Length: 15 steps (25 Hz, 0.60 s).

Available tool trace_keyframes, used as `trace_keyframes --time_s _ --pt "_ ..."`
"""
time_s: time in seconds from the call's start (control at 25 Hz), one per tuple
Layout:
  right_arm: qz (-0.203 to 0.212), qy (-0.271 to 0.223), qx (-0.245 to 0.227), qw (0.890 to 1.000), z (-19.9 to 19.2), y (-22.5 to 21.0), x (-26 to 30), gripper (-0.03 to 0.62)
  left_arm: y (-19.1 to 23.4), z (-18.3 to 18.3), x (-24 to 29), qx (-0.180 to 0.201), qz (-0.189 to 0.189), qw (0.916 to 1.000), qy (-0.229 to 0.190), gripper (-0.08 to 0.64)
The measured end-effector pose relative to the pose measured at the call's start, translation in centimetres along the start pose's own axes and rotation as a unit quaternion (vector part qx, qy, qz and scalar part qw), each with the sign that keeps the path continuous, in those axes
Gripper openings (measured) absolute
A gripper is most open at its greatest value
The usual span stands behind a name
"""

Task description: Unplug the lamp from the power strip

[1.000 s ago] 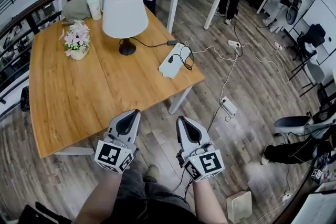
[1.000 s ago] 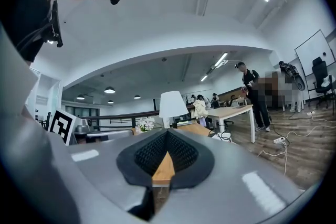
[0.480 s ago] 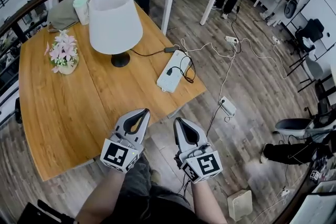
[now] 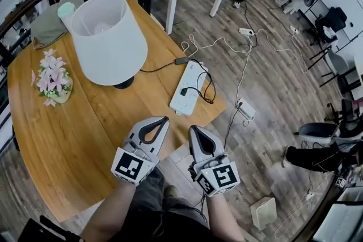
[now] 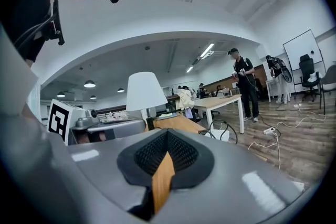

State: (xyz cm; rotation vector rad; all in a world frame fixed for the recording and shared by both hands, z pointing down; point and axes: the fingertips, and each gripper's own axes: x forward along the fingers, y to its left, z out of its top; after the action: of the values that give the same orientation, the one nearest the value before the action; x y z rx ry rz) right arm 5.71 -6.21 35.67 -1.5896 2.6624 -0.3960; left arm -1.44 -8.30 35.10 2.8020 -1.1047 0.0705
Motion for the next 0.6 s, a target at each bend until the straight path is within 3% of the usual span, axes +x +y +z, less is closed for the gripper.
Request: trace_keyframes --time_s 0.32,0.6 --pt "-0.036 0.009 0.005 0.999 -1.0 -1.6 4.0 0.008 2.7 -1.8 2.6 -0.015 -0.035 0.9992 0.012 -0.004" --pt "-0.079 0.046 0.003 0.996 -2.9 -3.6 6.4 0.009 4.0 -3.8 4.3 -0.026 -0.038 0.9984 0.032 -0.005"
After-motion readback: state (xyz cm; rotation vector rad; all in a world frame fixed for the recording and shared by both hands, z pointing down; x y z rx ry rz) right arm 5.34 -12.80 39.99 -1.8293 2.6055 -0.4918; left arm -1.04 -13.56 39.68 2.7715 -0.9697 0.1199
